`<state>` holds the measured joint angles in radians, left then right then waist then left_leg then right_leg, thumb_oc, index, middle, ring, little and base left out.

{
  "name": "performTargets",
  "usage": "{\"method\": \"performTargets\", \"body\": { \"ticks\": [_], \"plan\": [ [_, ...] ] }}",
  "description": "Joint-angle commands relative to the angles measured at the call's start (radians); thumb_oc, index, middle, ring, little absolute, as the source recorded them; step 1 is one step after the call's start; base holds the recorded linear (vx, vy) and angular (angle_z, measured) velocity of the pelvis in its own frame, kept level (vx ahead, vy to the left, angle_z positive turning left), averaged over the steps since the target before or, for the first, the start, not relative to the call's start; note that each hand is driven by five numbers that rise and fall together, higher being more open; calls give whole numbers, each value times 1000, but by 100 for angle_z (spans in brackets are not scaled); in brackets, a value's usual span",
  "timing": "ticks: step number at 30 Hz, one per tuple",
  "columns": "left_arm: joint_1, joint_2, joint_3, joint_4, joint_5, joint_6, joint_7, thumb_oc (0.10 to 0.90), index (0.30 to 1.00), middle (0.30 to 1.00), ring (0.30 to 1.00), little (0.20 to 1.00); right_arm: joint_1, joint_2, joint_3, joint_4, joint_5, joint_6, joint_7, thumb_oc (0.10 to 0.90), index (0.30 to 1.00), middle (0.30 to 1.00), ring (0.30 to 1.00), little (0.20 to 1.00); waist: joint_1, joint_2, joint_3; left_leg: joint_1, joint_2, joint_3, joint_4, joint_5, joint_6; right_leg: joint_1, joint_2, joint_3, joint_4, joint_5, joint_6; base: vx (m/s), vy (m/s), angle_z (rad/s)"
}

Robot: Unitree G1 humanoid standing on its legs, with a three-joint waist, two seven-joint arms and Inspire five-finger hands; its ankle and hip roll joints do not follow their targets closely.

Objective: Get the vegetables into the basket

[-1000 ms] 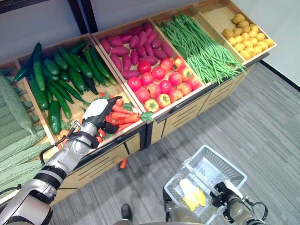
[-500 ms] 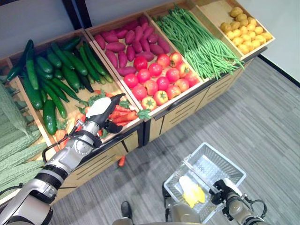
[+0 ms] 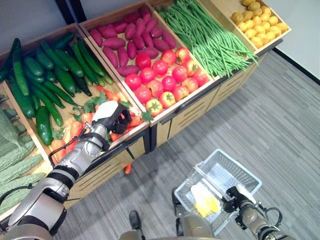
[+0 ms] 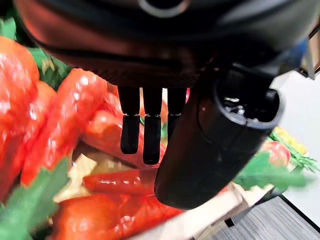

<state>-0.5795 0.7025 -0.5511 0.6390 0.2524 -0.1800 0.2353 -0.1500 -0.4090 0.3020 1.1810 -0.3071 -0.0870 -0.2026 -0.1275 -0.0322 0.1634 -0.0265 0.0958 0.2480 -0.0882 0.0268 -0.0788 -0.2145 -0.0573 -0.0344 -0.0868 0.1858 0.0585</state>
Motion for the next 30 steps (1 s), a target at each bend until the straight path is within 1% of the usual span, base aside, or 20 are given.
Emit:
{"method": "performTargets", "body": {
  "ticks": [1,8,10,14,15,16,19,22,23,24,25,26,27,28,30],
  "plan": [
    [-144,14,0,2,-1,-50,24,400,300,300,300,300,-25,-42,23,-9,21,-14,-51,400,300,300,300,300,-20,-34,-45,14,48,-65,1,-21,-34,4,-125,5,0,12,148,4,8,-4],
    [-127,35,32,-11,16,-49,42,400,300,300,300,300,-13,-38,18,-6,19,-16,-51,400,300,300,300,300,-12,-38,-51,26,47,-68,1,-26,-33,21,-126,-2,0,7,148,0,0,0],
    [-132,50,58,-35,18,-52,72,400,300,300,300,300,-9,-38,17,-11,17,-18,-54,400,300,300,300,300,-9,-41,-57,35,49,-68,1,-30,-35,34,-129,-5,0,4,149,0,0,0],
    [-154,103,99,-152,-19,-69,87,400,300,300,300,300,-7,-38,17,-9,13,-15,-52,400,300,300,300,300,0,-45,-72,52,50,-72,1,-35,-35,58,-130,-17,0,-2,149,0,0,0],
    [-160,138,104,-229,-33,-80,75,400,300,300,300,300,-3,-39,15,-7,11,-12,-49,400,300,300,300,300,6,-43,-81,57,50,-76,1,-38,-34,67,-131,-22,0,-5,149,0,0,0],
    [-159,139,106,-232,-34,-79,74,400,300,300,300,300,-3,-39,15,-7,11,-12,-49,400,300,300,300,300,5,-44,-80,57,50,-76,1,-38,-34,68,-131,-23,0,-5,149,16,-3,6],
    [-145,191,113,-292,-27,-85,51,400,300,300,300,300,7,-40,7,-8,10,-7,-40,400,300,300,300,300,11,-41,-87,63,48,-80,1,-39,-34,76,-133,-28,0,-7,149,-3,5,7],
    [-114,234,117,-327,1,-77,25,400,300,300,300,300,20,-38,0,-2,4,-5,-32,400,300,300,300,300,17,-39,-92,67,47,-85,1,-41,-33,86,-135,-33,0,-8,149,0,2,1],
    [-103,245,120,-328,15,-73,21,551,511,511,511,511,25,-38,-4,1,3,-4,-29,400,300,300,300,300,19,-39,-93,68,46,-87,1,-41,-33,89,-135,-35,0,-10,149,-3,6,4],
    [-91,248,125,-331,30,-65,18,629,621,621,621,621,30,-36,-8,5,0,-3,-28,400,300,300,300,300,22,-39,-93,69,45,-87,1,-40,-32,91,-136,-38,0,-10,149,0,0,0],
    [-81,246,131,-329,38,-63,18,675,684,684,684,684,33,-34,-9,7,-2,-3,-25,400,300,300,300,300,24,-39,-93,70,45,-88,1,-40,-32,93,-137,-39,0,-11,148,0,0,0],
    [-67,237,141,-326,34,-61,16,657,660,660,660,660,34,-33,-11,11,-3,-2,-24,400,300,300,300,300,24,-39,-93,69,44,-90,1,-40,-31,94,-137,-41,0,-12,148,0,0,0],
    [-54,224,153,-323,19,-61,14,482,415,415,415,415,34,-32,-12,14,-5,0,-23,400,300,300,300,300,25,-39,-93,68,43,-91,1,-38,-31,96,-138,-43,0,-12,148,-16,6,4],
    [-40,216,163,-321,9,-63,12,400,300,300,300,300,35,-30,-14,14,-5,1,-23,400,300,300,300,300,26,-39,-92,67,43,-92,1,-37,-31,96,-139,-45,0,-12,147,-13,6,6],
    [-13,183,183,-315,-38,-68,4,400,300,300,300,300,35,-27,-13,16,-7,2,-20,400,300,300,300,300,26,-39,-92,68,42,-93,1,-36,-31,97,-140,-45,0,-12,146,-9,7,5]
  ]
}}
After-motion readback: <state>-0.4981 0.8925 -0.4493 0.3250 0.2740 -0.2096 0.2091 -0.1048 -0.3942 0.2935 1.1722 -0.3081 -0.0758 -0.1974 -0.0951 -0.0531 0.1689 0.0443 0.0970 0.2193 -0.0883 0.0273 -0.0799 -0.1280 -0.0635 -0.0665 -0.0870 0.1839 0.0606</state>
